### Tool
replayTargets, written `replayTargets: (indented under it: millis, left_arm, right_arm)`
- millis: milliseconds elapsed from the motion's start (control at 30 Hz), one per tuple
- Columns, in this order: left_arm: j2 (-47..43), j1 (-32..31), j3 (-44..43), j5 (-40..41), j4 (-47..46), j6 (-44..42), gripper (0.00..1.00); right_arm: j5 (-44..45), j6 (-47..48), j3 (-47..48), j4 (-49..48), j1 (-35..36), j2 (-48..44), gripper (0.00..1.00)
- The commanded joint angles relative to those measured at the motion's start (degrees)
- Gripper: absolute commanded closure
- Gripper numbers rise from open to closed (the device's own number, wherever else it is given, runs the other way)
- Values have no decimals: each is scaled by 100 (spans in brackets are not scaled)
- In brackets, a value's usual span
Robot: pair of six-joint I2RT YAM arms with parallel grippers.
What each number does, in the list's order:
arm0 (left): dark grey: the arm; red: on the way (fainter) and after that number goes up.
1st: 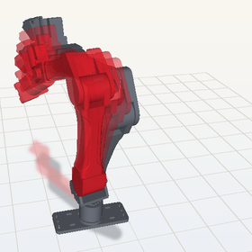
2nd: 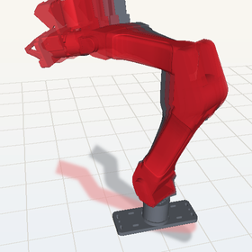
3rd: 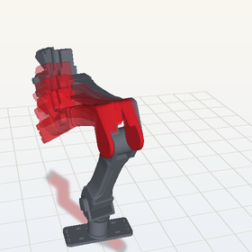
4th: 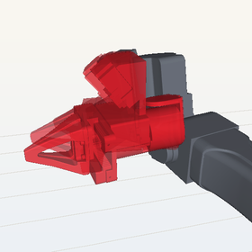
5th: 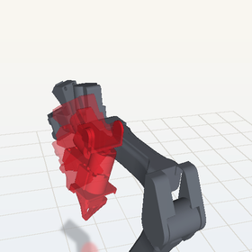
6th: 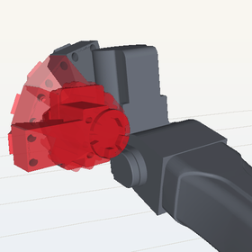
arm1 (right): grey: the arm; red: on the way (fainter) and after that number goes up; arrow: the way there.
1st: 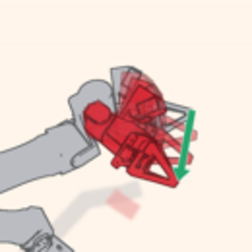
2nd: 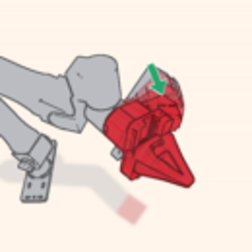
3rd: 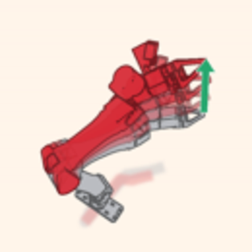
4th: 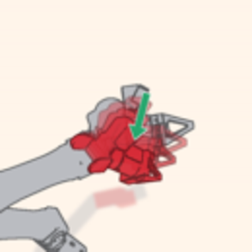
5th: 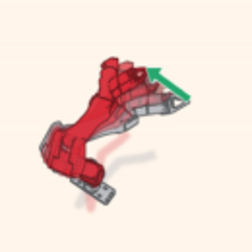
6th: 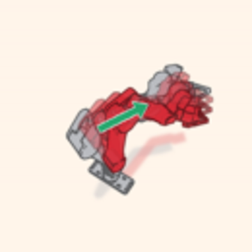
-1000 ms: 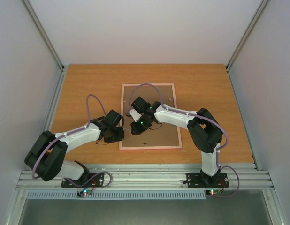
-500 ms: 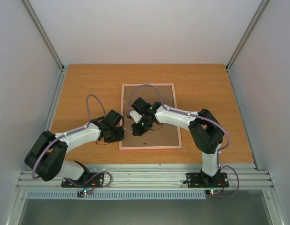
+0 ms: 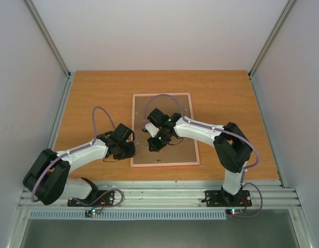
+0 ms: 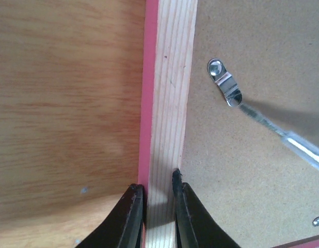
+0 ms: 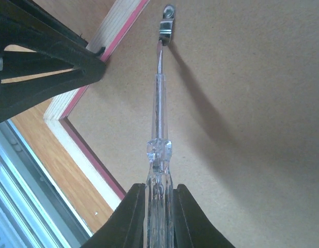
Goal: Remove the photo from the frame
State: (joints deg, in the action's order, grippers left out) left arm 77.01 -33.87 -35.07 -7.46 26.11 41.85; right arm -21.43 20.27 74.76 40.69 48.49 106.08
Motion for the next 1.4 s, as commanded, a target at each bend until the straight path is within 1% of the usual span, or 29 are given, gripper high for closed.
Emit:
replayTargets:
  millis: [0, 133, 300, 467, 533, 600, 667, 800, 933, 1100, 1367]
  left_arm:
    - [-339, -32, 177, -253, 199, 61, 86]
    - [-598, -28, 284, -360, 382, 39, 84]
    - [-876, -30, 350, -370, 639, 19, 77]
    - [-1126, 79, -153, 30, 1248, -125, 65]
    - [-1176, 280, -365, 202, 1403, -284, 62]
    - [-1141, 549, -530, 209, 1330, -486, 59]
    - [-937, 704, -737, 134, 1199, -646, 58]
    - [-144, 834, -1263, 191, 1104, -982, 57]
    - [391, 923, -1677, 196, 872, -1168, 56]
    - [1144, 1004, -2179, 498, 903, -1405, 56]
    - [1916, 1005, -2588, 986, 904, -1604, 57]
  right_arm:
    - [-61, 91, -49, 53, 53, -299, 99]
    - [-48, 111, -54, -35, 39, -369, 99]
    - [-5, 87, -23, -124, -11, -360, 99]
    - [74, 43, -81, -254, -87, -423, 99]
    - [111, 18, -149, -315, -111, -462, 99]
    - [143, -36, -254, -396, -146, -501, 99]
    - [191, -93, -338, -478, -178, -537, 99]
    - [333, -226, -516, -643, -235, -658, 99]
    - [395, -293, -661, -739, -331, -774, 99]
    - [425, -331, -783, -802, -430, -849, 99]
    - [429, -385, -926, -922, -542, -948, 99]
